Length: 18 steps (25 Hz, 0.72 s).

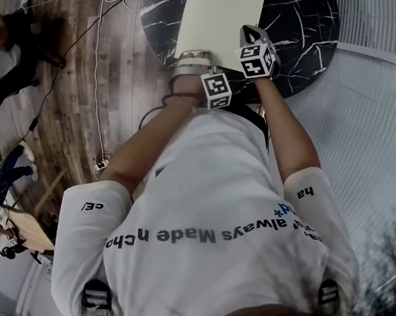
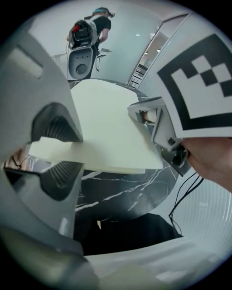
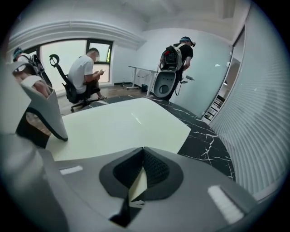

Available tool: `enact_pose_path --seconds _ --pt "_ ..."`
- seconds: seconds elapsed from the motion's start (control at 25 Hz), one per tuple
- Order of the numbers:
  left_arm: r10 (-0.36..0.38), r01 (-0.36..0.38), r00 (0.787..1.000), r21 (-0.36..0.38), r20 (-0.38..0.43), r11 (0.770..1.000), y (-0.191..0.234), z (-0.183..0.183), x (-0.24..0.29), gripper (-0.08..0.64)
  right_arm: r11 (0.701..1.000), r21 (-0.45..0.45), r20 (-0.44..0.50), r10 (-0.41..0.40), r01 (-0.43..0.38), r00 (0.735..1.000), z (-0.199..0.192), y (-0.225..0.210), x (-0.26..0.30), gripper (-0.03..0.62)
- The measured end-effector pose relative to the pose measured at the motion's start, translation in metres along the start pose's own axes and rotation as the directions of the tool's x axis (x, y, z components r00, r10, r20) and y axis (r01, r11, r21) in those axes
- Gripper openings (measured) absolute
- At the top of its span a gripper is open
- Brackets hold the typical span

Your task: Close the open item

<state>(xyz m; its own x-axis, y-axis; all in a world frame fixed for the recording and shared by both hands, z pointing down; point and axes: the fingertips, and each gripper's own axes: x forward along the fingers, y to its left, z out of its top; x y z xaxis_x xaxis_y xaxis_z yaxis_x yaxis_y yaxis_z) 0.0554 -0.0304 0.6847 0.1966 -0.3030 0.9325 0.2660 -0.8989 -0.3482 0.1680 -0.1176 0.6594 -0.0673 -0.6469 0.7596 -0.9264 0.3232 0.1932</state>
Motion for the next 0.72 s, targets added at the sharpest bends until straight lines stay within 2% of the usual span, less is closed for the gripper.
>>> enact_pose_path --seconds 0.28,0.4,0.56,0.72 --pt "0.010 -0.009 1.000 -0.006 0.027 1.000 0.002 0.001 -0.004 0.123 1.000 -0.010 -0.043 -0.023 0.022 0.999 -0.018 -0.013 0.011 -0.007" --pt "-0.030 0.032 0.998 -0.025 0.051 0.999 -0.003 -0.002 -0.009 0.164 1.000 -0.014 -0.038 -0.012 0.011 0.999 -0.019 -0.014 0.012 -0.013" --pt "-0.134 0.152 0.980 -0.120 0.147 0.981 -0.013 -0.010 -0.025 0.120 1.000 -0.023 -0.026 -0.010 0.010 1.000 -0.019 -0.015 0.013 -0.014" --pt "-0.134 0.202 0.963 -0.297 0.235 0.933 0.005 -0.028 -0.029 0.065 1.000 -0.002 -0.017 -0.007 0.007 1.000 -0.019 -0.016 0.013 -0.014"
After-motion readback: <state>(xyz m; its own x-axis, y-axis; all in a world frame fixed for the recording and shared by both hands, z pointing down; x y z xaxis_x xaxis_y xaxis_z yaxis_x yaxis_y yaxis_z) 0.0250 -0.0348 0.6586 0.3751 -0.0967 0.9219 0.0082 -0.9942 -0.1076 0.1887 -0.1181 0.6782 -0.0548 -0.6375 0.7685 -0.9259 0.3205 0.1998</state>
